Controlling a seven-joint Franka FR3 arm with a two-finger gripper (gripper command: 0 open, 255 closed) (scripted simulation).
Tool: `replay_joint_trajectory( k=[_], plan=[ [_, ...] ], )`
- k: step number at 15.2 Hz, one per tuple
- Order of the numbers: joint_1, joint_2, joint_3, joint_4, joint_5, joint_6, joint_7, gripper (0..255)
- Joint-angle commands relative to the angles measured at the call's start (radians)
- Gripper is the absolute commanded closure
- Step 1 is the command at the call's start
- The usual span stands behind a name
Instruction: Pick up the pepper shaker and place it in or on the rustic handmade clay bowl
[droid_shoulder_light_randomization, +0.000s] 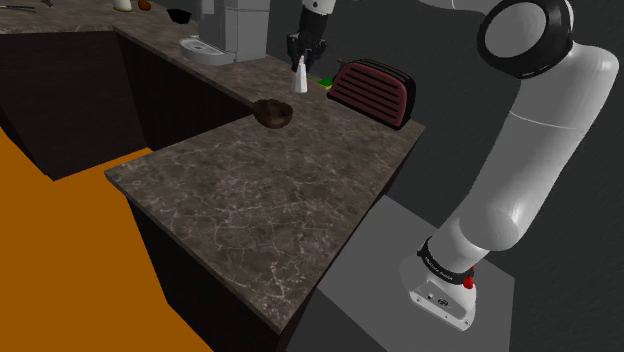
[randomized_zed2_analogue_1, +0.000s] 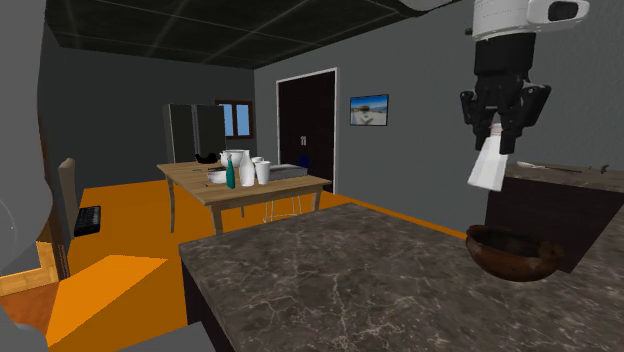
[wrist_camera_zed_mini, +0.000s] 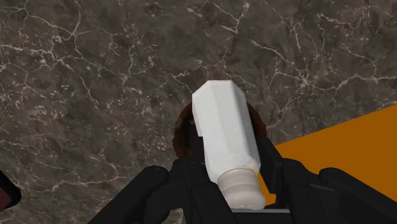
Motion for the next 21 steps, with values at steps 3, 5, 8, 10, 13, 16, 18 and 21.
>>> replay_joint_trajectory(
  k=[3,5,8,10,13,16,18,21],
  plan=[
    [0.01,0.2,0.008,0.3,0.001,-0.099,0.023,255],
    [0.014,0.329,0.011,0.506,0.002,-0.176,0.034,255],
    [0.016,0.458,0.013,0.71,0.002,-0.251,0.043,255],
    [0.017,0.436,0.013,0.644,0.002,-0.207,0.042,255],
    [0.018,0.412,0.013,0.563,0.002,-0.15,0.04,255],
    [0.019,0.397,0.012,0.497,0.002,-0.099,0.039,255],
    [0.02,0.39,0.012,0.458,0.002,-0.067,0.038,255],
    [0.02,0.383,0.012,0.407,0.002,-0.023,0.037,255]
  ],
)
